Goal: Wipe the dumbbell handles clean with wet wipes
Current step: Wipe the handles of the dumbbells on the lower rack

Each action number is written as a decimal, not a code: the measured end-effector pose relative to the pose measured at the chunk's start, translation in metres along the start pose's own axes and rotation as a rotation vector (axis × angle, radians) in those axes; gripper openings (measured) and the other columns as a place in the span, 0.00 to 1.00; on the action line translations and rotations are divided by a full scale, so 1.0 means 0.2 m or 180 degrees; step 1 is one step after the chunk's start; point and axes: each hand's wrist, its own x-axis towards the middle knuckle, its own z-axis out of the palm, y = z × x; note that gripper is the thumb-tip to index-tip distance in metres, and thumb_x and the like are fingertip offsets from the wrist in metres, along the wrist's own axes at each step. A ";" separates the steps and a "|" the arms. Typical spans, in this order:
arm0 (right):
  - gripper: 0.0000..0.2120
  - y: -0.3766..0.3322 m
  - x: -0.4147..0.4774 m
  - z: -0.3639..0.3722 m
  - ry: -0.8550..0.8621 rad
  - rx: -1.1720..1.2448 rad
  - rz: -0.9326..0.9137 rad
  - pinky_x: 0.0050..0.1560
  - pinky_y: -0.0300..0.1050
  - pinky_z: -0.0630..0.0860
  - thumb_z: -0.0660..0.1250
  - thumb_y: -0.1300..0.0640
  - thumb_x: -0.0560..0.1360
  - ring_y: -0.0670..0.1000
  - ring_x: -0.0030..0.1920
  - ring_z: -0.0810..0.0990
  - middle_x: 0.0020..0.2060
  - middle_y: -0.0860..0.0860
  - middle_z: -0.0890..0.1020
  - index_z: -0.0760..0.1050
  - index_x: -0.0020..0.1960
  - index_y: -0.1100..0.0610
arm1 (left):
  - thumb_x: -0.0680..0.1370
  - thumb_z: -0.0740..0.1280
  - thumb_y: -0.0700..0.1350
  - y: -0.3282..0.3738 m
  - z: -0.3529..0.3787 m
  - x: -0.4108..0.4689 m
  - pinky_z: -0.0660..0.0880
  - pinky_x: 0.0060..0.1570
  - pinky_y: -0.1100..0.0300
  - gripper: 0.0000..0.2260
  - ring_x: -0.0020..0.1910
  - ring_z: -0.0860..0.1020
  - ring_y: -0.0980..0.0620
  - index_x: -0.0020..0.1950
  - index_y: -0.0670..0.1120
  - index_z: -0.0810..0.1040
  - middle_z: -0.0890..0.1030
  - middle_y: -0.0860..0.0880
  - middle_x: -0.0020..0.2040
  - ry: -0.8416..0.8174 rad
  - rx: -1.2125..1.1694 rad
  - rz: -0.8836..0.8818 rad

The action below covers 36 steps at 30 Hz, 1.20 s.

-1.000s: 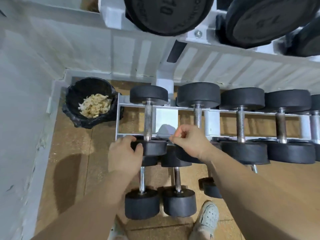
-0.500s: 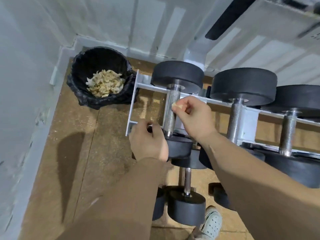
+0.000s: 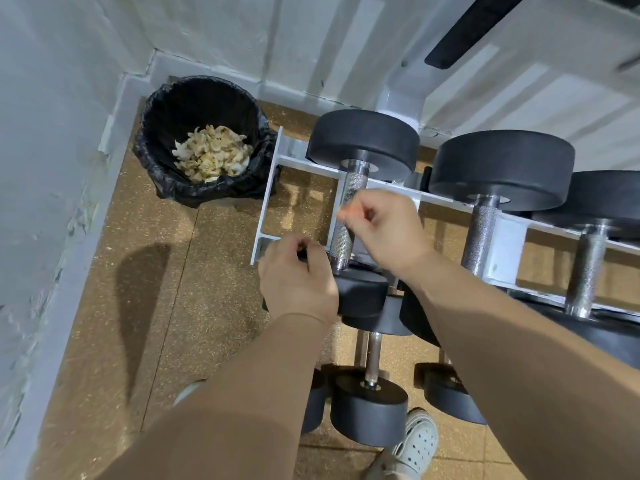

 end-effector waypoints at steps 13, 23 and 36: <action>0.11 -0.03 0.05 0.02 0.0170 -0.0002 0.0039 0.40 0.42 0.75 0.72 0.58 0.76 0.40 0.36 0.77 0.31 0.43 0.78 0.75 0.36 0.54 | 0.75 0.55 0.57 -0.02 0.01 -0.01 0.73 0.59 0.44 0.20 0.57 0.75 0.45 0.52 0.49 0.81 0.76 0.52 0.52 0.0056 0.0100 0.0112; 0.09 0.01 -0.14 -0.02 -0.0593 0.0370 0.0334 0.44 0.51 0.80 0.76 0.57 0.73 0.50 0.38 0.83 0.34 0.49 0.83 0.80 0.35 0.52 | 0.75 0.55 0.55 0.00 0.01 -0.01 0.73 0.59 0.43 0.11 0.56 0.75 0.45 0.48 0.55 0.76 0.76 0.53 0.50 0.0039 0.0106 0.0064; 0.07 0.03 -0.10 -0.03 -0.0933 0.0351 0.0180 0.48 0.53 0.82 0.77 0.57 0.72 0.47 0.41 0.84 0.36 0.47 0.84 0.81 0.37 0.53 | 0.79 0.59 0.50 0.01 0.01 -0.02 0.71 0.61 0.48 0.07 0.58 0.74 0.47 0.48 0.56 0.76 0.74 0.54 0.52 0.0026 0.0015 0.0038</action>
